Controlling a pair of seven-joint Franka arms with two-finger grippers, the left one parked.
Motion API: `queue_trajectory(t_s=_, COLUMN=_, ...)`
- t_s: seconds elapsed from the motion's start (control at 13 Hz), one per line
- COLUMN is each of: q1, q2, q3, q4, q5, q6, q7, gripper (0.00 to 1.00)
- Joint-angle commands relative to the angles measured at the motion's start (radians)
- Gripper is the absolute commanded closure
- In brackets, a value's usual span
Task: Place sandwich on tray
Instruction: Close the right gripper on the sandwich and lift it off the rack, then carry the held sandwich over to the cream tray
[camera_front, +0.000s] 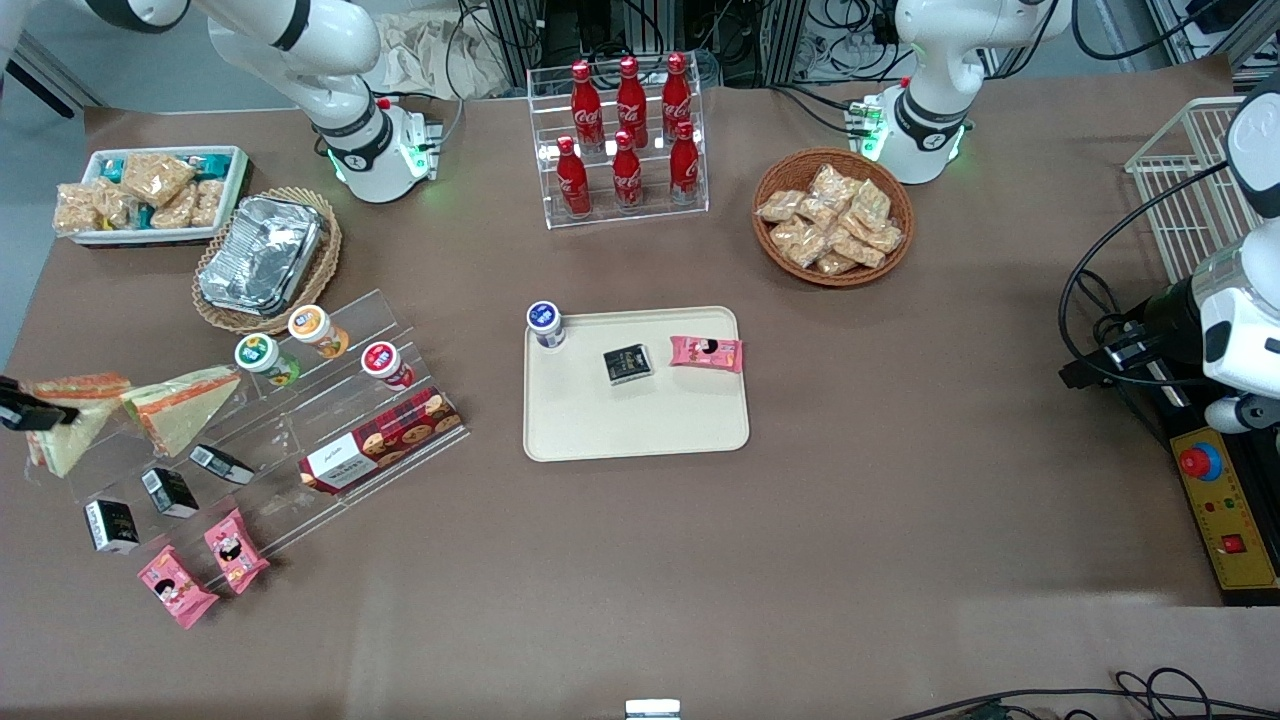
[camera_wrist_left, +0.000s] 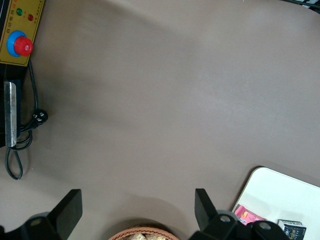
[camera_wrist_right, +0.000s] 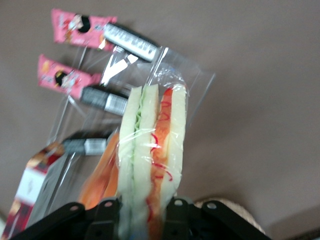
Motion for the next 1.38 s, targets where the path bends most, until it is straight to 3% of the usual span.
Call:
queue_trajectory(t_s=0.0, q1=0.015, q2=-0.048, q3=-0.011, q4=0.060, q5=0.024, q6=-0.163, q7=0.046, gripper=1.00)
queue_trajectory(t_s=0.15, q1=0.047, q2=-0.065, q3=0.001, q4=0.124, q5=0.024, q6=-0.283, q7=0.184, gripper=1.00)
queue_trajectory(t_s=0.38, q1=0.145, q2=-0.102, q3=0.024, q4=0.135, q5=0.030, q6=-0.313, q7=0.414, gripper=1.00)
queue_trajectory(t_s=0.69, q1=0.180, q2=-0.111, q3=0.240, q4=0.135, q5=0.052, q6=-0.291, q7=0.826, gripper=1.00)
queue_trajectory(t_s=0.92, q1=0.238, q2=-0.101, q3=0.363, q4=0.128, q5=0.052, q6=-0.195, q7=1.105, gripper=1.00)
queue_trajectory(t_s=1.31, q1=0.484, q2=-0.020, q3=0.374, q4=0.080, q5=0.029, q6=0.020, q7=1.477, gripper=1.00)
